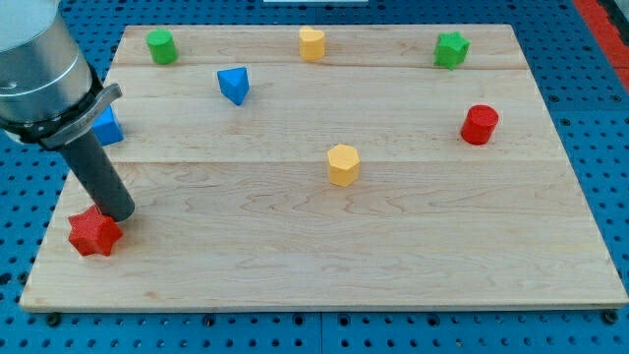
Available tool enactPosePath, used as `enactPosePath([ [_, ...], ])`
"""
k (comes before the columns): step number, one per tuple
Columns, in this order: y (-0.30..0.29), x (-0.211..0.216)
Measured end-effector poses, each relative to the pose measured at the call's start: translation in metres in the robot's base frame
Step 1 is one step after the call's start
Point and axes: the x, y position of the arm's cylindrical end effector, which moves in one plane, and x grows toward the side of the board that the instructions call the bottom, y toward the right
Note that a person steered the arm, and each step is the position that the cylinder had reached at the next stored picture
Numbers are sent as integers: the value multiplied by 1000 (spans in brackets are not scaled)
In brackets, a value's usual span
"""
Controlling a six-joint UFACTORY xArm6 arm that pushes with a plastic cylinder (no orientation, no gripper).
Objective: Push the yellow hexagon towards the bottom right
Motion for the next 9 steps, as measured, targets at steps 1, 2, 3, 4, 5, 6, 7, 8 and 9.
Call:
enactPosePath([
  [1,92,-27],
  [2,111,-37],
  [3,111,-37],
  [4,112,-37],
  [5,112,-37],
  [6,112,-56],
  [7,112,-60],
  [8,127,-59],
  [9,148,-68],
])
